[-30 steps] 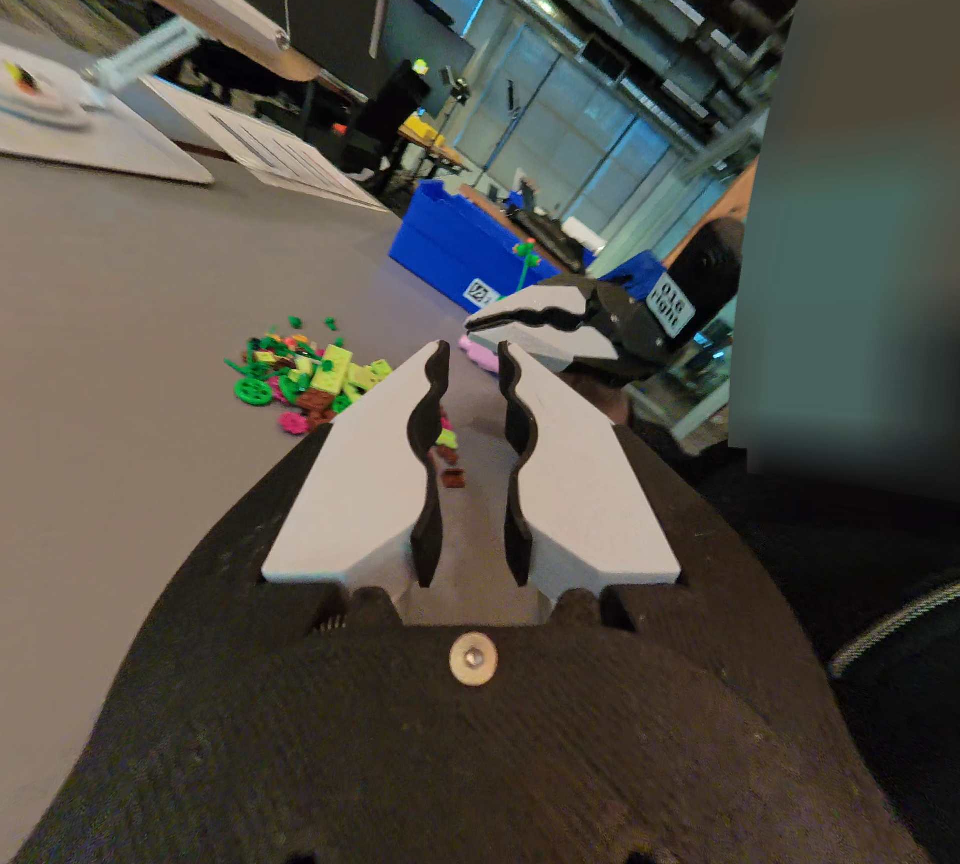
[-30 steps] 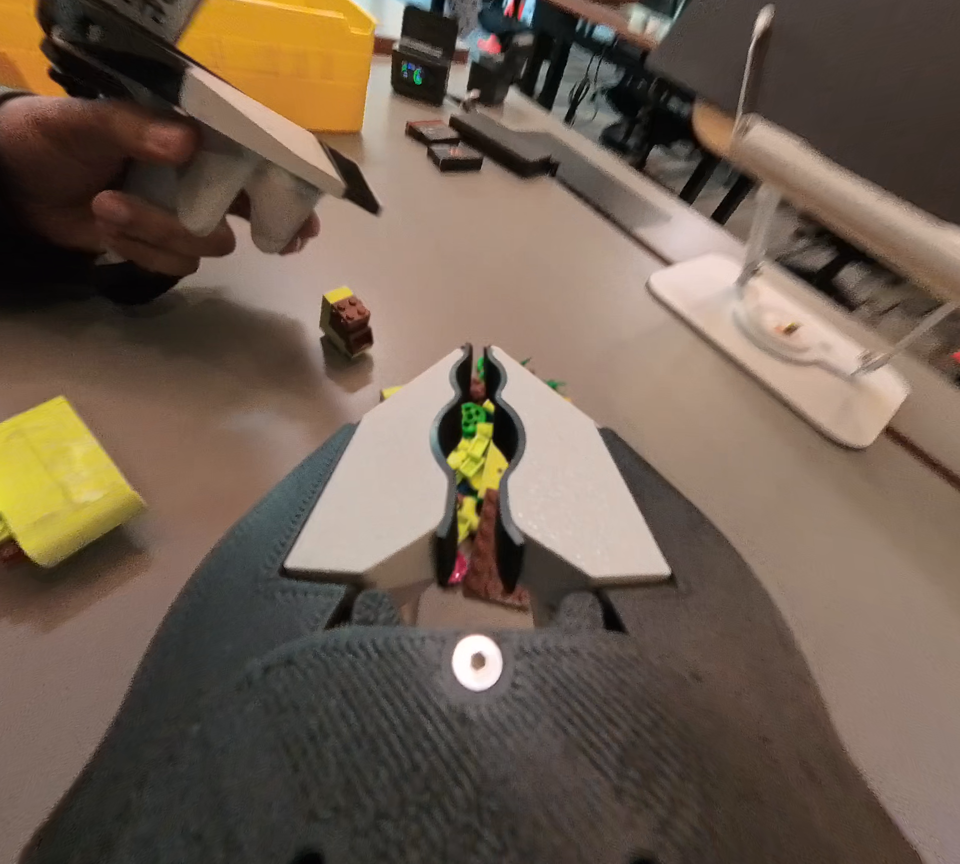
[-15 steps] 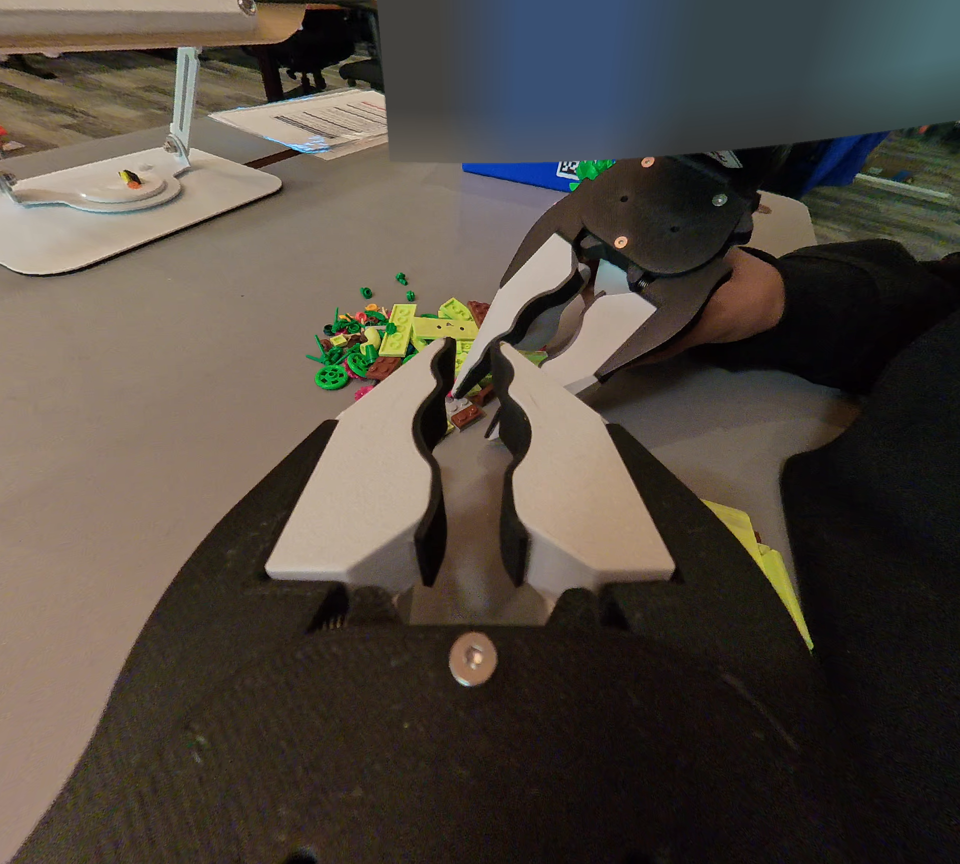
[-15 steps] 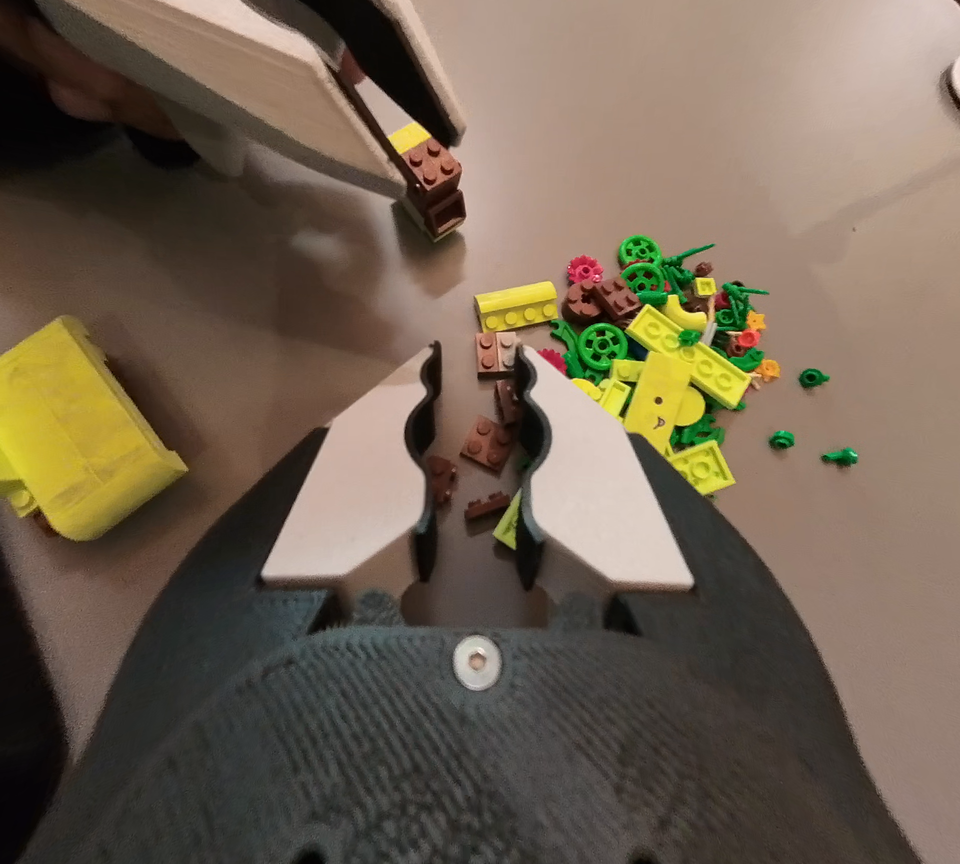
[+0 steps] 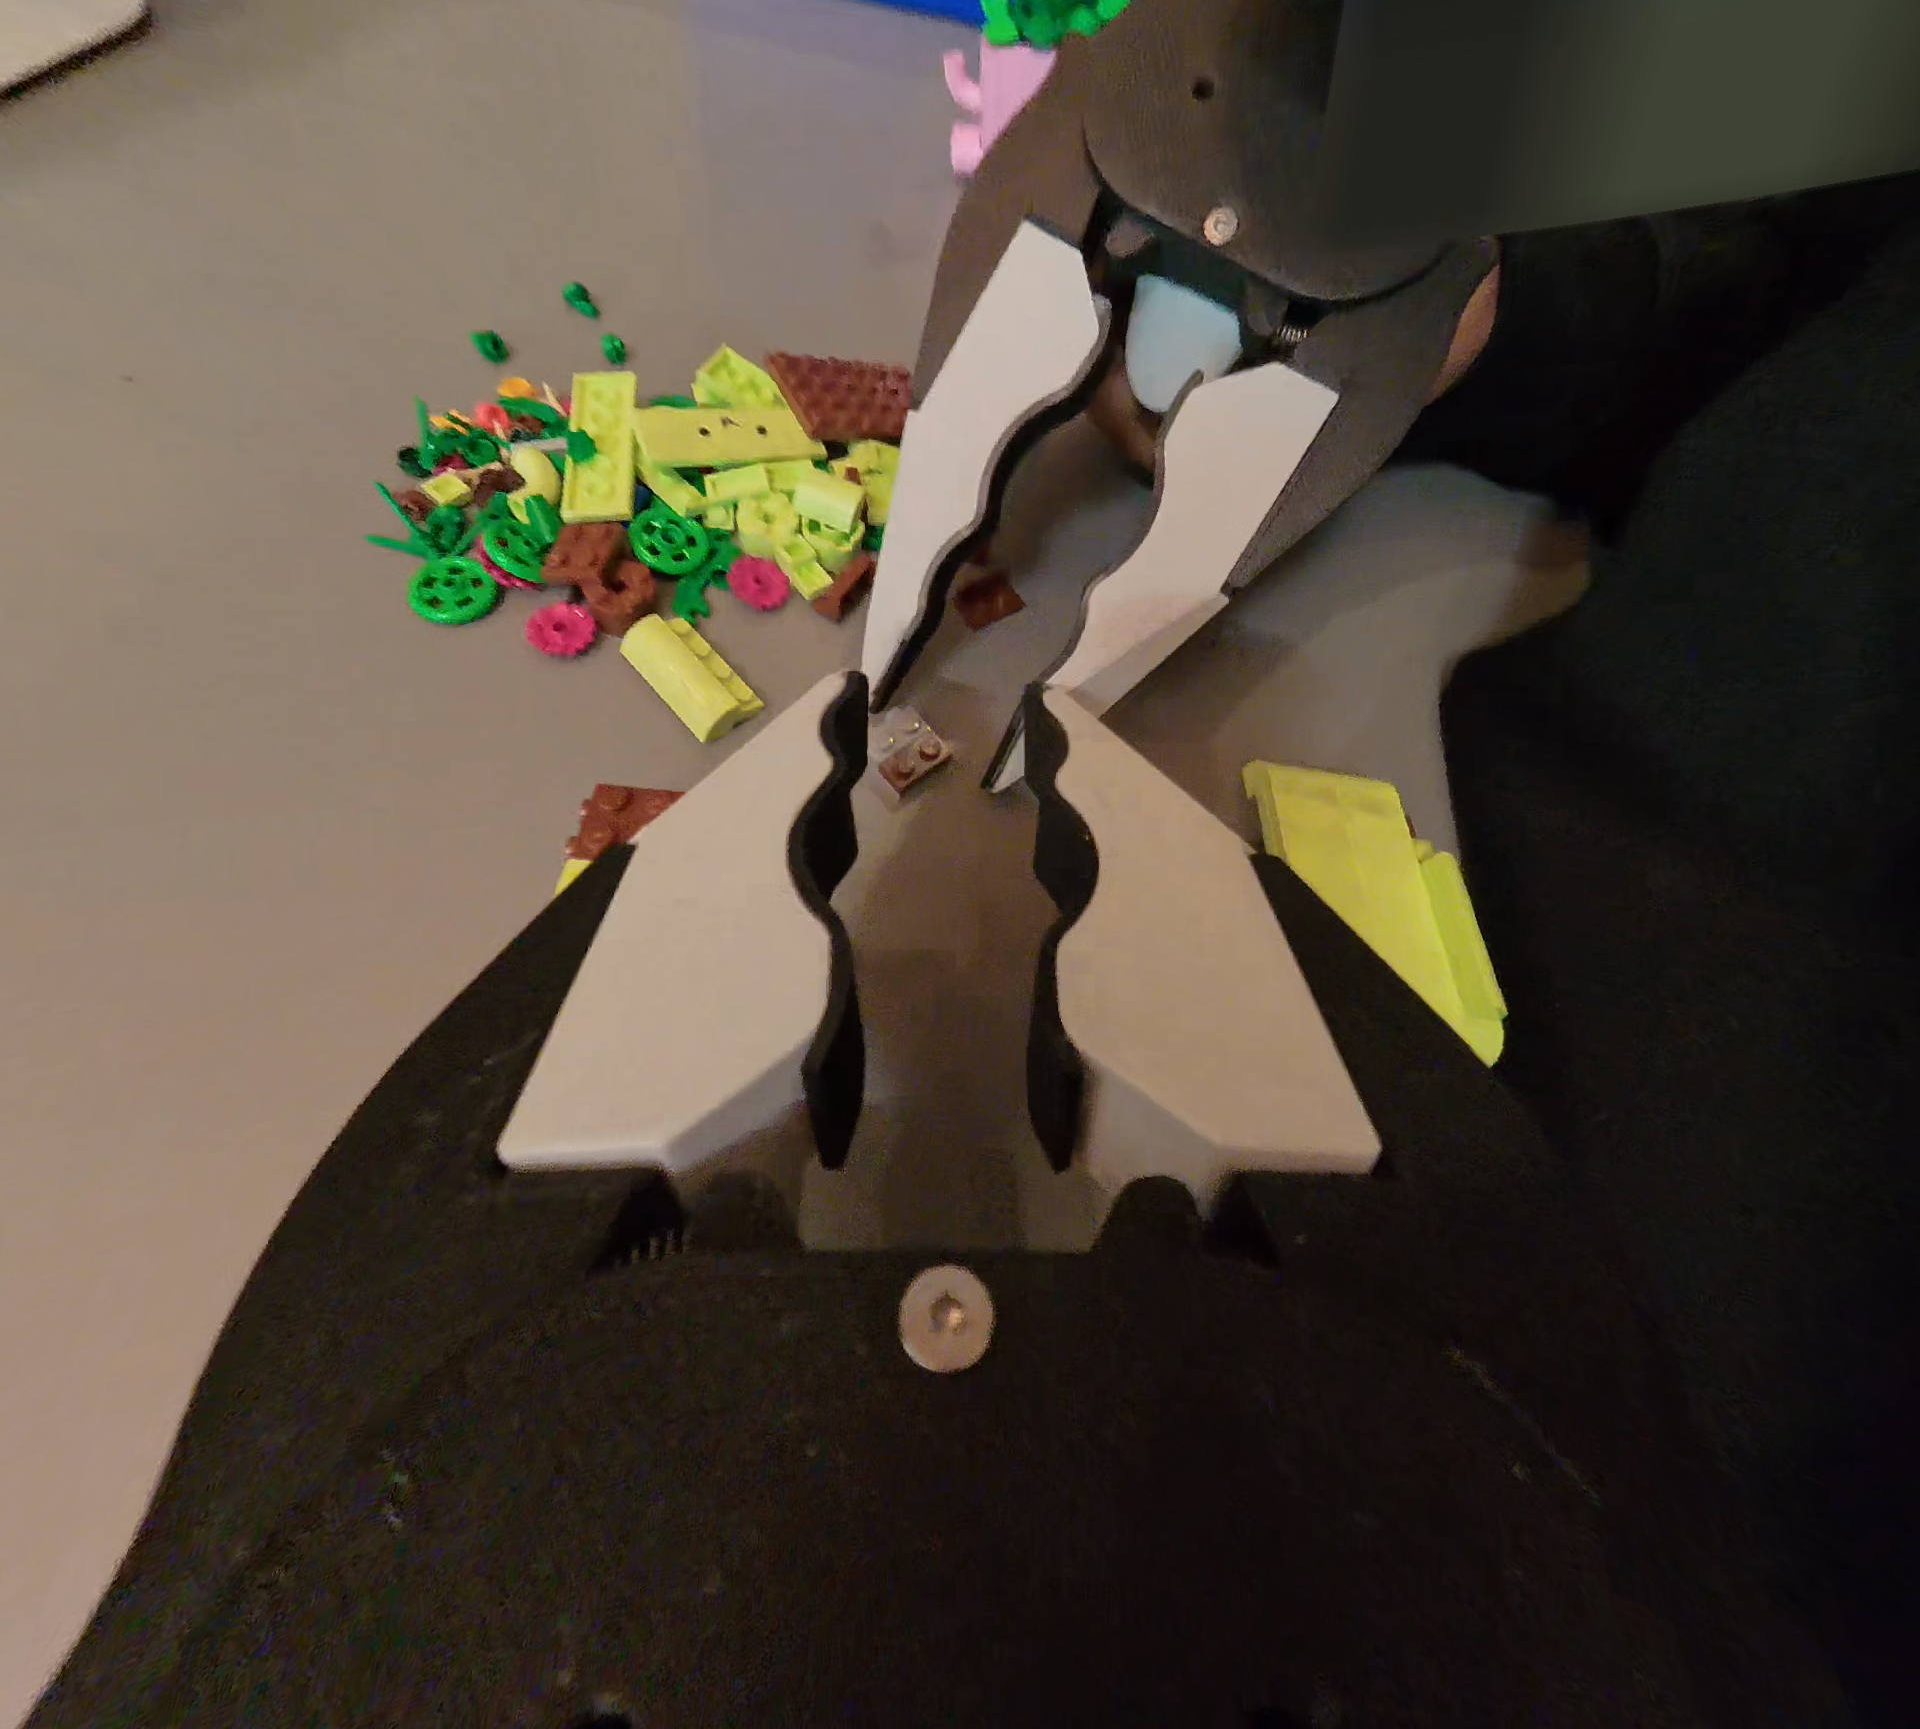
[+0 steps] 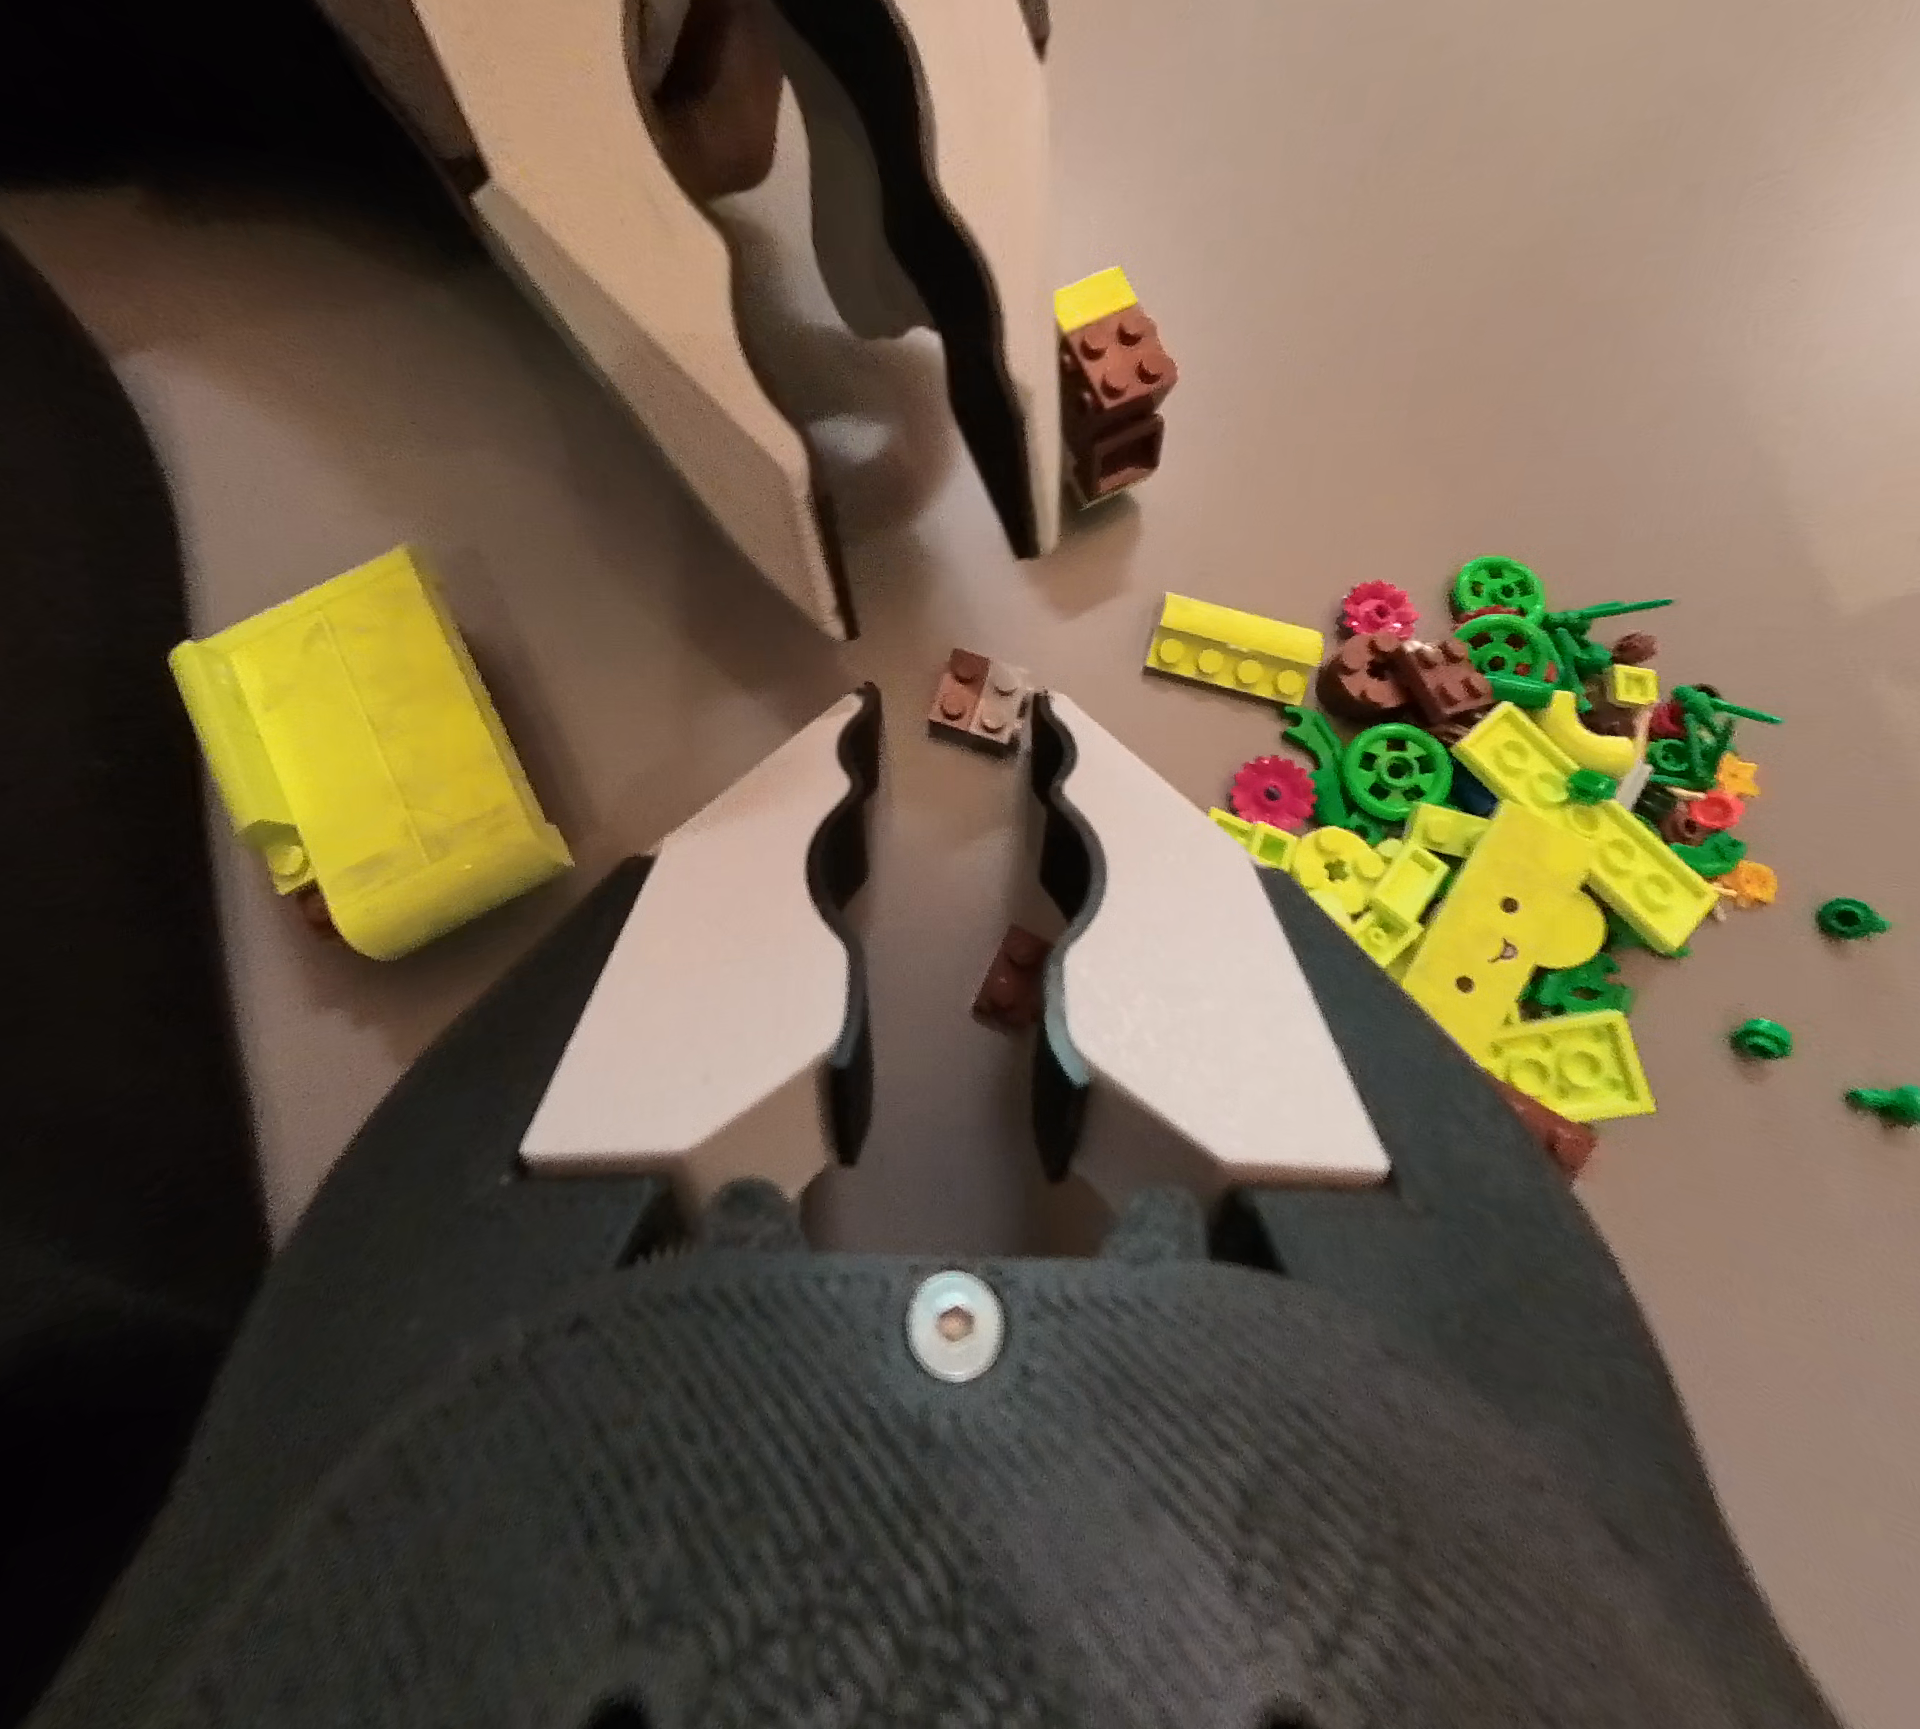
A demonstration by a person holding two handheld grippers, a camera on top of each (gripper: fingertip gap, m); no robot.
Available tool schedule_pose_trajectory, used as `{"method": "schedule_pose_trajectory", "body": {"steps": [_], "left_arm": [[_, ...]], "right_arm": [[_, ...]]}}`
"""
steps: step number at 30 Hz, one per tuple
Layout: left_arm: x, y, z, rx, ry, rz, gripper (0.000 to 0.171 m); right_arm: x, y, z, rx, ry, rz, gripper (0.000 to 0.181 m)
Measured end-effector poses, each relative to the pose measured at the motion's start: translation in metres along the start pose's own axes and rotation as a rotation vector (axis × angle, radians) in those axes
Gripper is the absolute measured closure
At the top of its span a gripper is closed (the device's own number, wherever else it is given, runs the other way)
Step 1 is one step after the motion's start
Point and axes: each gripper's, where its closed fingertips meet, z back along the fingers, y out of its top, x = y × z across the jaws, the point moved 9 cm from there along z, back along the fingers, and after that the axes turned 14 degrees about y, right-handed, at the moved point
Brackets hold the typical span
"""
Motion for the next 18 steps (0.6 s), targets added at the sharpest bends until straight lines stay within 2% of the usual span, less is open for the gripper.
{"method": "schedule_pose_trajectory", "body": {"steps": [4, 10, 12, 16, 18], "left_arm": [[0.004, -0.002, -0.004, -0.039, 0.015, -0.018, 0.142], [0.007, -0.01, -0.011, -0.179, 0.017, -0.005, 0.125], [0.013, -0.012, -0.013, -0.206, -0.016, -0.037, 0.125], [0.029, -0.013, -0.01, -0.198, -0.149, -0.086, 0.13], [0.027, -0.01, -0.008, -0.16, -0.132, -0.092, 0.134]], "right_arm": [[0.001, -0.002, 0.0, -0.052, -0.087, 0.045, 0.157], [0.007, -0.005, 0.004, -0.038, -0.097, 0.001, 0.158], [0.01, -0.006, 0.006, -0.032, -0.112, -0.02, 0.161], [0.012, -0.006, 0.007, -0.017, -0.116, -0.048, 0.166], [0.012, -0.005, 0.009, 0.006, -0.101, -0.058, 0.164]]}}
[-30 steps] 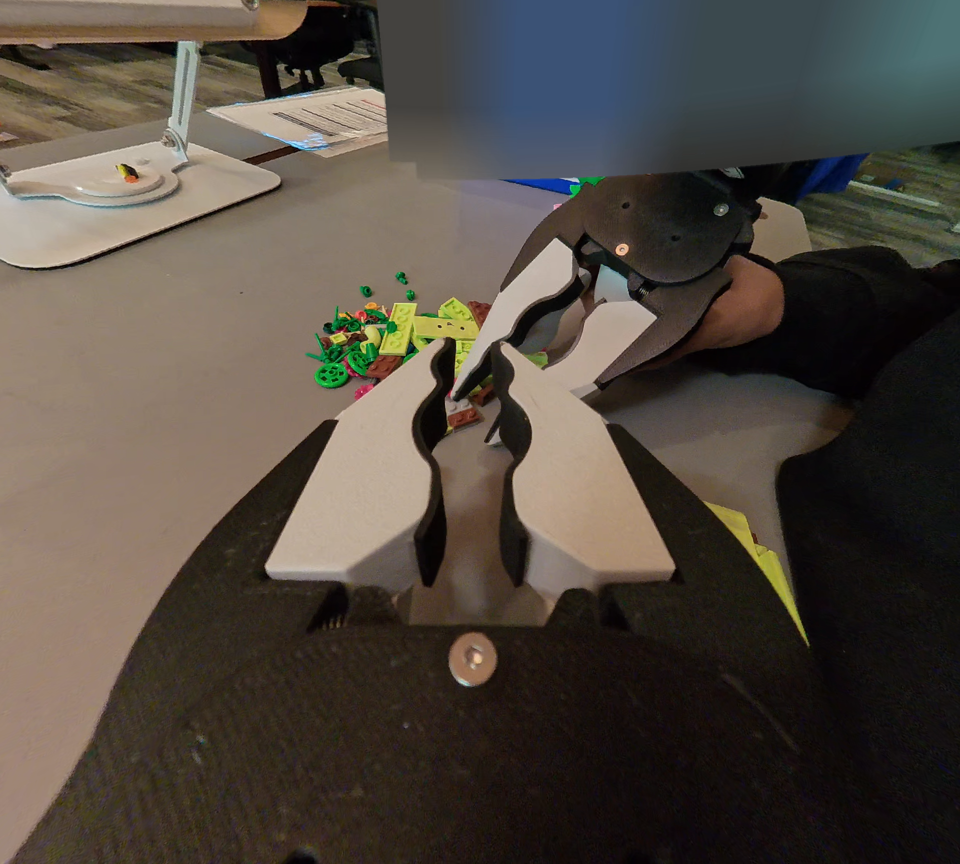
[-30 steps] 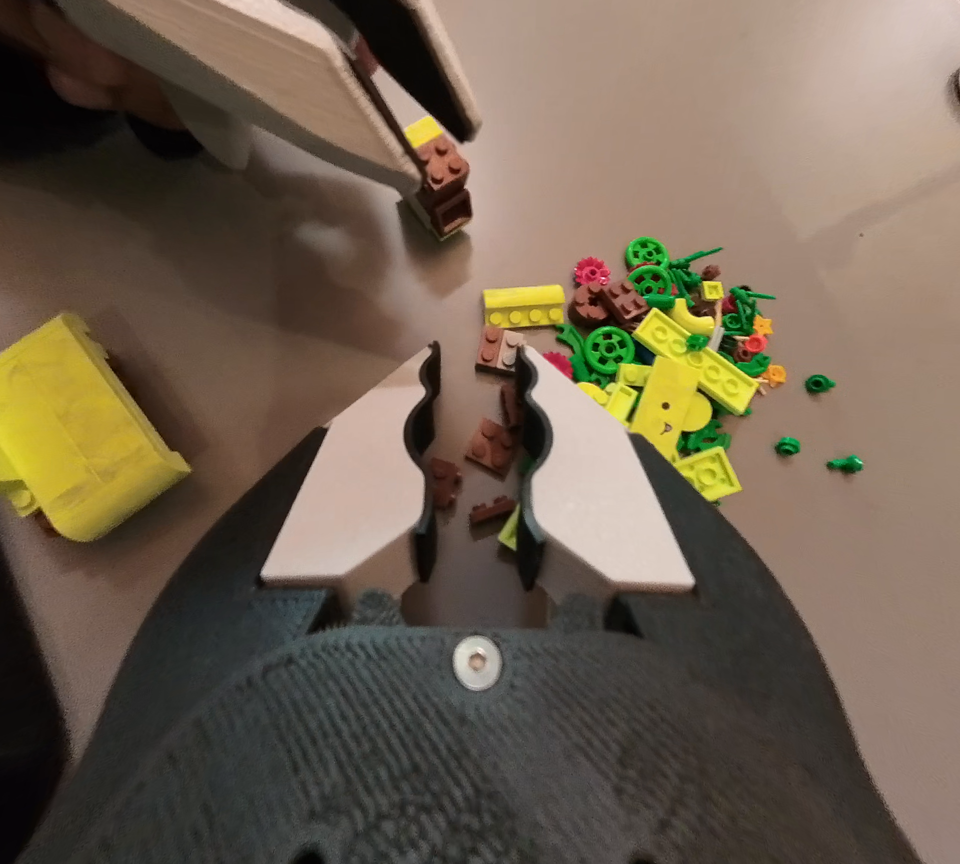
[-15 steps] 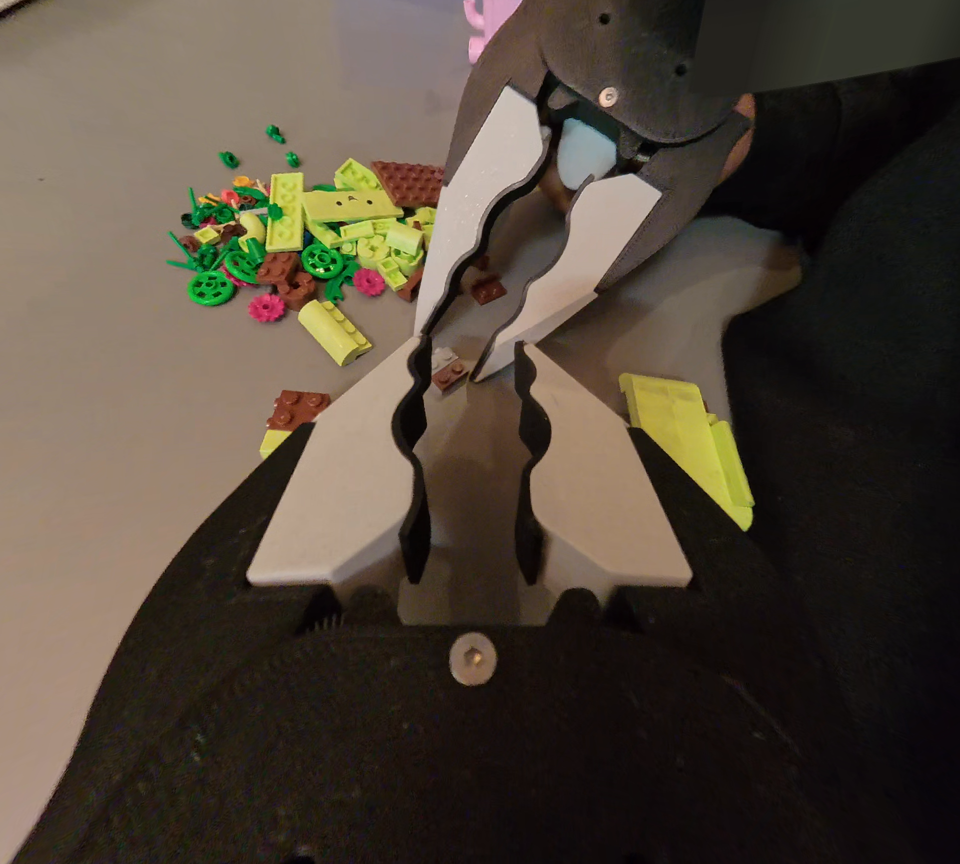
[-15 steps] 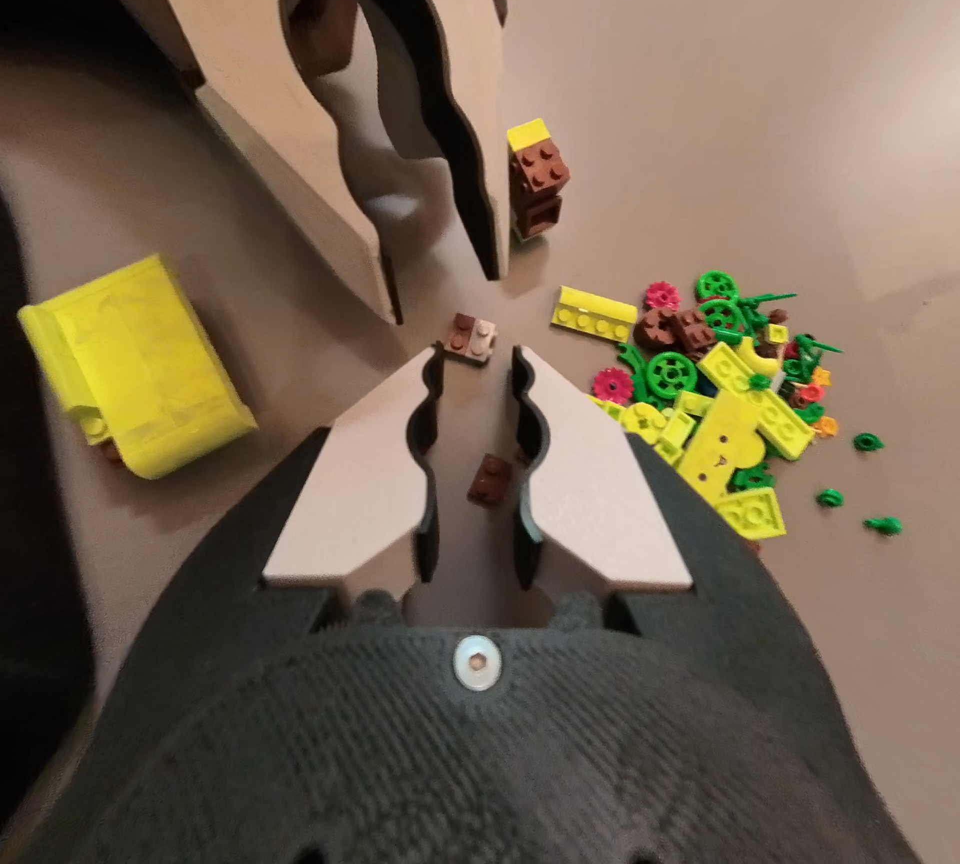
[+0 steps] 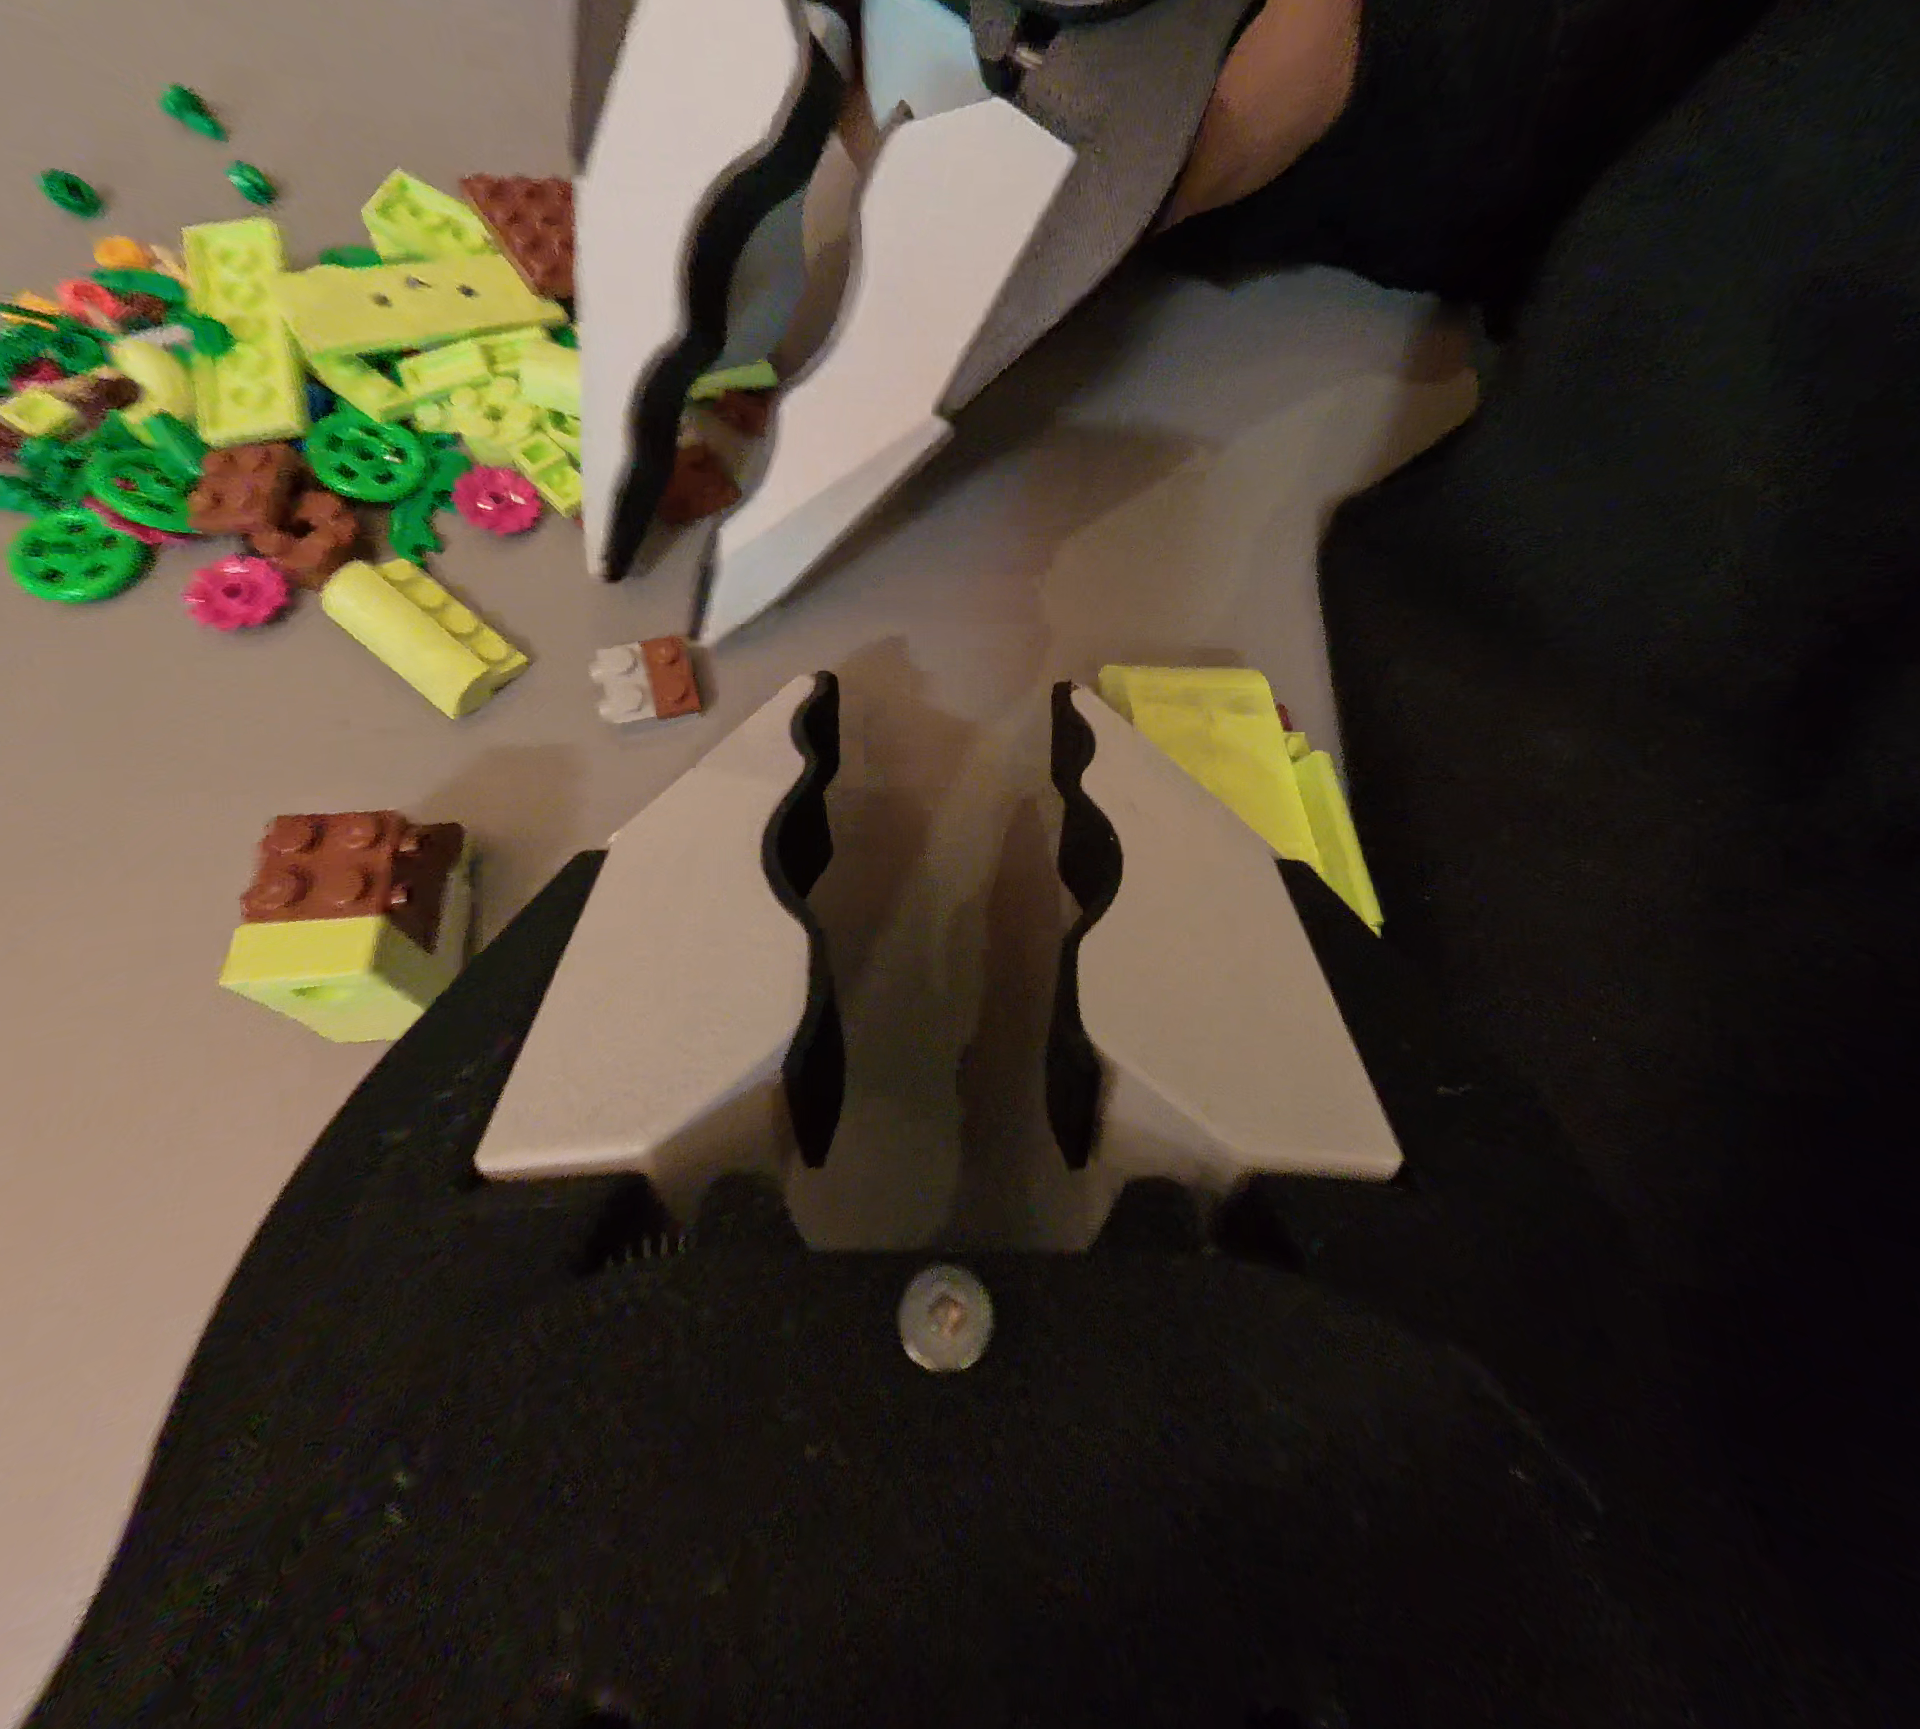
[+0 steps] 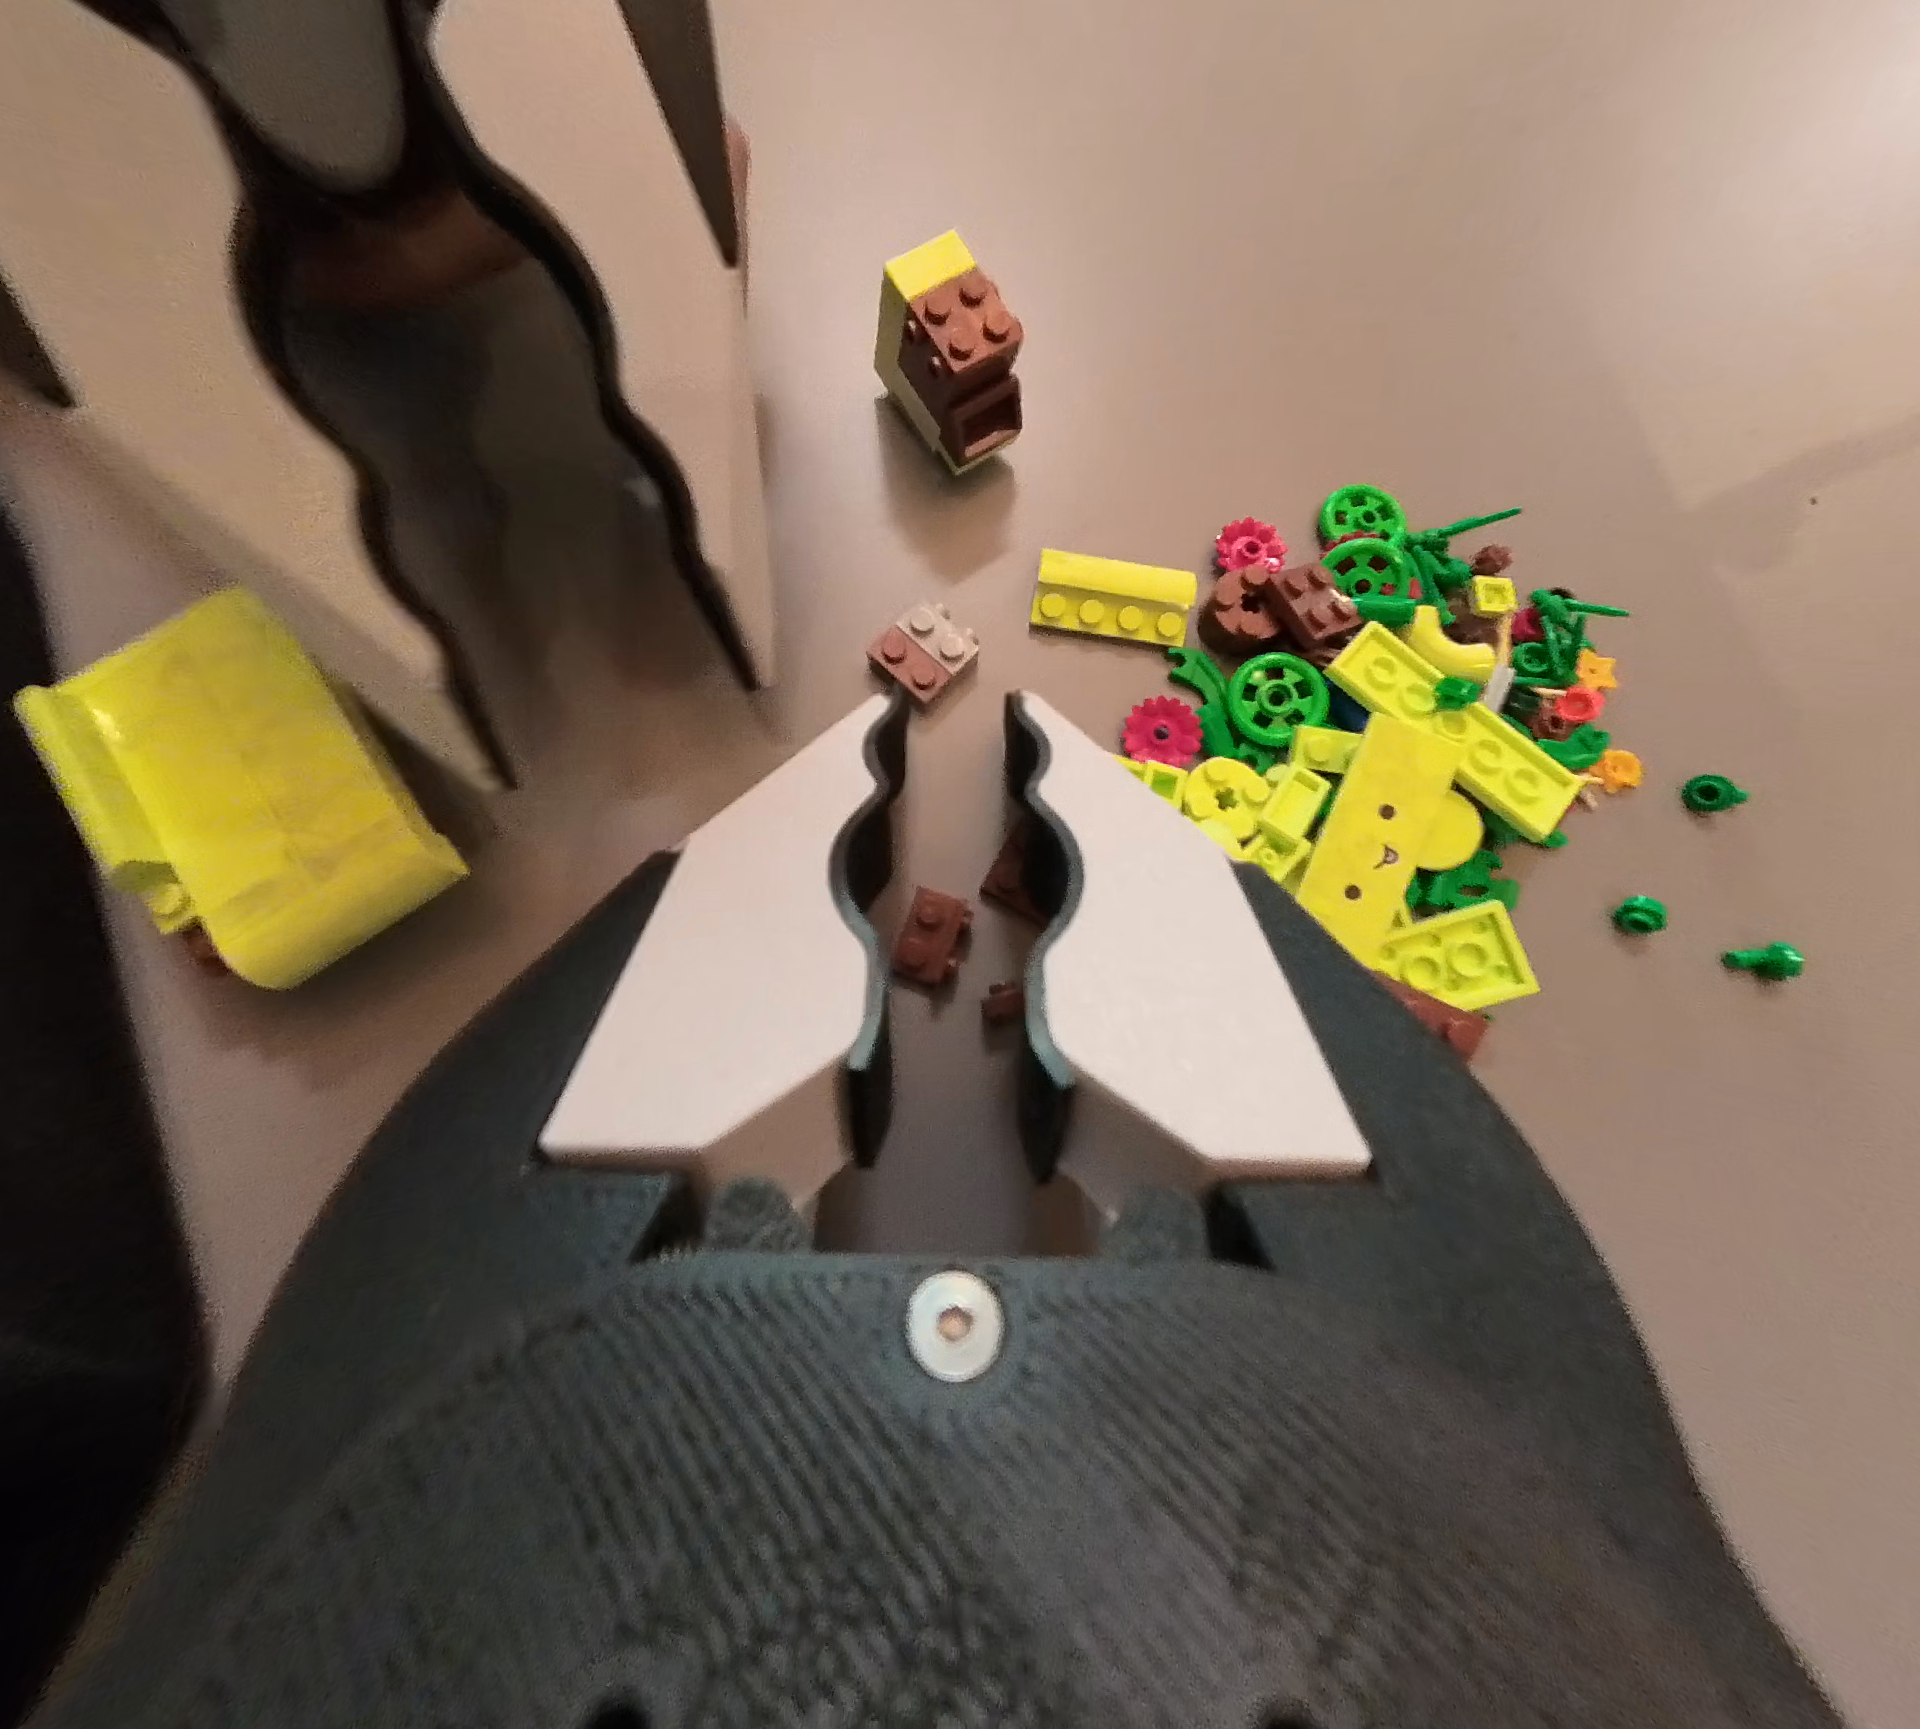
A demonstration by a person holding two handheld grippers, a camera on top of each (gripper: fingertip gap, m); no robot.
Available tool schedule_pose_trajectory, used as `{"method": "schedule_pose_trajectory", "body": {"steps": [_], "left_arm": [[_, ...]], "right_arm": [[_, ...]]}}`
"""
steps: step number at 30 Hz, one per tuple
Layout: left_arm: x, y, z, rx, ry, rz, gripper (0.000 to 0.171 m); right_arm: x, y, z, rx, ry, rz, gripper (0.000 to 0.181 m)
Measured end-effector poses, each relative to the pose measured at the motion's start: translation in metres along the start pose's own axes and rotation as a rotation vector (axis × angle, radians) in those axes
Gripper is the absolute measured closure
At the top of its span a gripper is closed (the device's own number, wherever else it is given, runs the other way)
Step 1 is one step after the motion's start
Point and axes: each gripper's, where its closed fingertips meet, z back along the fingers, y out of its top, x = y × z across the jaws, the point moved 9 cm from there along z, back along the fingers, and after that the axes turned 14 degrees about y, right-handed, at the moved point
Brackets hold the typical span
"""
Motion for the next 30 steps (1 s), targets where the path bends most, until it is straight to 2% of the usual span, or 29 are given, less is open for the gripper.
{"method": "schedule_pose_trajectory", "body": {"steps": [4, 6, 8, 11, 15, 20, 22, 25, 30], "left_arm": [[-0.019, 0.005, 0.01, 0.086, 0.1, 0.078, 0.138], [-0.026, 0.007, 0.014, 0.121, 0.128, 0.103, 0.132], [-0.029, 0.009, 0.019, 0.168, 0.165, 0.084, 0.118], [-0.031, 0.01, 0.023, 0.206, 0.211, 0.041, 0.113], [-0.029, 0.008, 0.021, 0.177, 0.19, 0.007, 0.111], [-0.017, 0.001, 0.02, 0.13, 0.1, -0.112, 0.125], [-0.011, -0.001, 0.018, 0.102, 0.076, -0.156, 0.131], [-0.007, -0.005, 0.012, 0.055, 0.088, -0.203, 0.133], [-0.009, -0.007, 0.004, -0.008, 0.055, -0.202, 0.132]], "right_arm": [[0.0, 0.006, 0.006, 0.116, 0.076, -0.076, 0.15], [-0.001, 0.008, 0.005, 0.14, 0.099, -0.111, 0.142], [-0.002, 0.008, 0.0, 0.128, 0.089, -0.124, 0.142], [-0.005, 0.009, -0.009, 0.059, 0.031, -0.108, 0.146], [-0.011, 0.011, -0.016, 0.012, 0.047, -0.064, 0.164], [-0.024, 0.008, -0.014, -0.03, 0.179, 0.072, 0.164], [-0.027, 0.005, -0.01, -0.037, 0.19, 0.139, 0.16], [-0.024, 0.003, 0.001, 0.007, 0.204, 0.158, 0.154], [-0.015, -0.002, 0.019, 0.171, 0.314, 0.025, 0.156]]}}
